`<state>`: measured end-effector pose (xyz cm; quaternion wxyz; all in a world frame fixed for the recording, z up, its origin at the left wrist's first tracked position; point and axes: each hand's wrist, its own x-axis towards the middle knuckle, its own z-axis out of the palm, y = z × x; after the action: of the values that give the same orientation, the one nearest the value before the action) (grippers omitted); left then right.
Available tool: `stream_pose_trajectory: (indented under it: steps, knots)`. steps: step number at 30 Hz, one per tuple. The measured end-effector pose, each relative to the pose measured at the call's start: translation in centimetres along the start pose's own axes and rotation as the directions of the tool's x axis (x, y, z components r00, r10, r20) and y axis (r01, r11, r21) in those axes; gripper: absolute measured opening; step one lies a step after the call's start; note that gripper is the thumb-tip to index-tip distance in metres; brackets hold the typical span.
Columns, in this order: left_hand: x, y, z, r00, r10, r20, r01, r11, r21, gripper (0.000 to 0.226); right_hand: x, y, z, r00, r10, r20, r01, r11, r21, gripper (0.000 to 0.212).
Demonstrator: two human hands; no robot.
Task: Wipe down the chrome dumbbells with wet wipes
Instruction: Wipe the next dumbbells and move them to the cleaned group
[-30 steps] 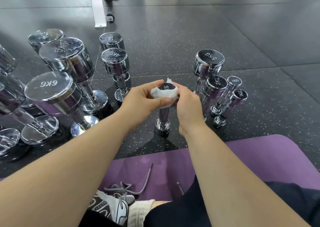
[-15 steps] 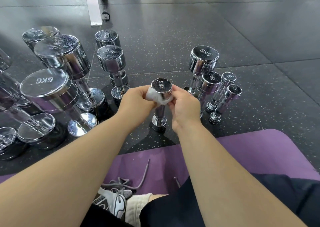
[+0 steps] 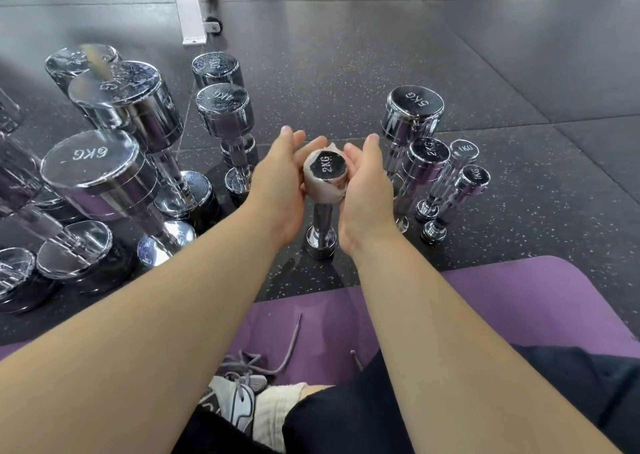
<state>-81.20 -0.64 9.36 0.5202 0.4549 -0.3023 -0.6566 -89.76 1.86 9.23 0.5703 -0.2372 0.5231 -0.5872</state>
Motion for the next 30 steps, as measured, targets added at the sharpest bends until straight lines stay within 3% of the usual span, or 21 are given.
stream_pose_trajectory:
  steps: [4,7,9,12,14,17,20,24,27,30]
  knots:
    - [0.2,-2.7,-1.0,0.998,-0.064,0.021,0.058,0.973,0.222,0.071,0.2,1.6,0.1,0.992,0.108,0.062,-0.105,0.993,-0.050,0.084]
    - [-0.4,-2.6,-0.7,0.990,-0.107,0.095,0.095,0.988,0.124,0.087,-0.1,0.9,-0.6,0.985,0.155,0.074,-0.159,0.986,0.051,0.058]
    - [-0.3,-1.7,-0.5,0.992,-0.096,0.087,0.096,0.995,0.004,0.079,0.0,0.0,-1.3,0.979,0.200,0.047,-0.205,0.968,0.146,0.035]
    - [-0.7,-0.1,-0.2,0.995,-0.077,0.062,0.081,0.995,-0.061,0.052,-0.1,-0.8,-2.2,0.938,0.334,0.089,-0.344,0.923,0.170,0.041]
    - [-1.0,-0.1,-0.4,0.997,-0.072,0.031,0.069,0.994,0.087,0.036,-0.1,-0.7,-2.4,0.926,0.369,0.083,-0.378,0.915,0.140,0.047]
    - [-1.2,-0.2,-0.9,0.999,0.042,-0.006,-0.035,0.894,0.447,0.035,0.0,-1.0,-2.2,0.936,0.346,0.058,-0.350,0.931,0.103,0.036]
    - [-1.4,-0.1,-1.2,0.991,0.090,0.095,-0.121,0.904,0.410,0.033,0.2,-1.0,-2.4,0.942,0.334,0.018,-0.334,0.938,0.089,0.028]
    - [-1.1,-0.8,-1.9,0.996,-0.011,0.086,-0.017,0.948,0.317,0.012,1.2,-1.1,-2.7,0.965,0.238,-0.106,-0.213,0.956,0.203,0.026]
    - [-0.5,-1.3,-2.9,0.978,-0.102,0.181,0.062,0.975,0.213,0.027,1.8,-0.3,-2.5,0.984,0.141,-0.107,-0.143,0.990,-0.013,0.039]
    - [-0.4,-2.3,-3.1,0.965,-0.091,0.247,-0.011,0.923,0.384,0.041,1.5,2.5,-2.1,0.994,0.107,0.007,-0.103,0.967,-0.235,0.034]
